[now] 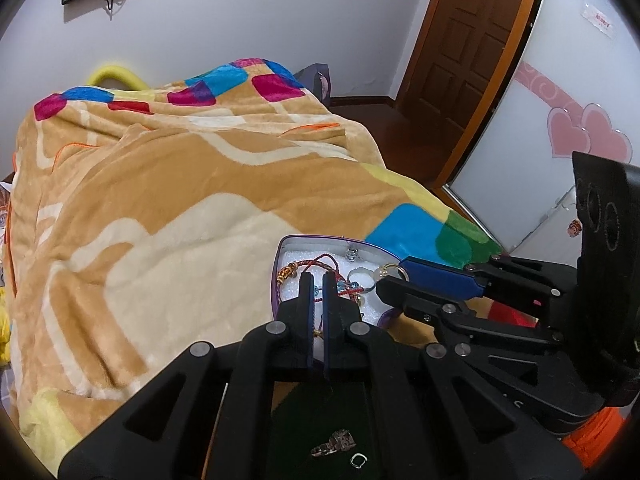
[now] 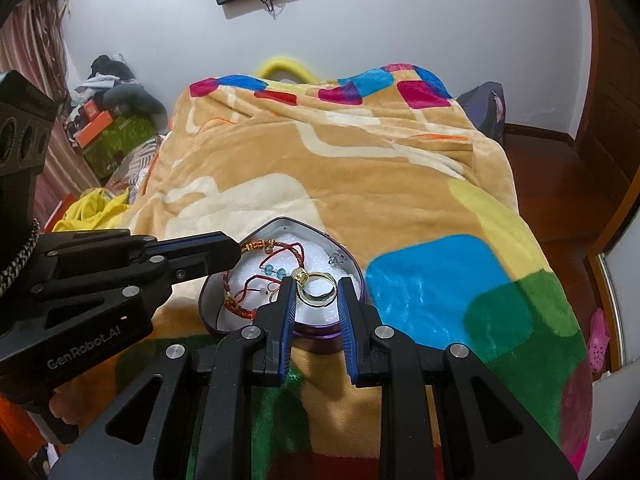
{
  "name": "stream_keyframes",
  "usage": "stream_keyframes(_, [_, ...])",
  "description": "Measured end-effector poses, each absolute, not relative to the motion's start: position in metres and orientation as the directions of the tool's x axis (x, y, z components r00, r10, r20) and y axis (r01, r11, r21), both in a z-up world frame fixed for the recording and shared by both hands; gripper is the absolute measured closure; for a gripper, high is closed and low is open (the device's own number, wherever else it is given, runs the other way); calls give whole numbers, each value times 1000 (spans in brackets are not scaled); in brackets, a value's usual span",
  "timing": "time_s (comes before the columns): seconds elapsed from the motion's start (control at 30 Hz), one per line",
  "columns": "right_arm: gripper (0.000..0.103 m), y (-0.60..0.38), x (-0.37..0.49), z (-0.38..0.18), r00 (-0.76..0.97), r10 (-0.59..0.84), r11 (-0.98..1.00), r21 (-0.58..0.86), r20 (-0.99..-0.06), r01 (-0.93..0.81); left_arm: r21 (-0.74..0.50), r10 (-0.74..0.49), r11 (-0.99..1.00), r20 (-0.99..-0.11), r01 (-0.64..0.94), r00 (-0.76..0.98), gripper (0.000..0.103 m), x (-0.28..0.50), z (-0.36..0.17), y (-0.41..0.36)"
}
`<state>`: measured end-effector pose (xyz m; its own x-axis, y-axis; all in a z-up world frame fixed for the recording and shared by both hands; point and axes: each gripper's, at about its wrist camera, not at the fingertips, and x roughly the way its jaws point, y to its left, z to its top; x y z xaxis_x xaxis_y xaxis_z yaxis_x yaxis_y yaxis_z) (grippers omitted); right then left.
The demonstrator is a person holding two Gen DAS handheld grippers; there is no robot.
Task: Organize jewelry
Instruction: 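Lower the necklace and ring into the heart tin and open both grippers, then grasp a small silver ring with the right gripper while the left gripper grasps a chunky silver ring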
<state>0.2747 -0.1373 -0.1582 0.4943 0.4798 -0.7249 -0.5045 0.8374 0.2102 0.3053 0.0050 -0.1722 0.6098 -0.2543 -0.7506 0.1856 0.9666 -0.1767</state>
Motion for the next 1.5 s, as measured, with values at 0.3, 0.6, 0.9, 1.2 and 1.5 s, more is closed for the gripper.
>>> stream_keyframes(0.3, [84,-130,268,-147,490,460,836,175,-740,-521,-166,-247,969,-738,185,628,98,294,-157,10])
stream_keyframes(0.6, [74,-133,249,-120,536,458,842,153,-710,-517,-137,-221,975,-703,177,675,83,268,-127,19])
stream_keyframes(0.9, [68,-137,228,-96,581,470,847,153,-664,-510,-106,-177,984,-657,142,733,56,230,-99,33])
stream_keyframes(1.2, [68,-127,205,-106,557,469,841,153,-686,-520,-91,-137,991,-661,103,737,46,197,-102,50])
stream_keyframes(1.5, [68,-101,191,-161,440,431,822,142,-788,-551,-97,-117,993,-732,68,672,46,180,-142,66])
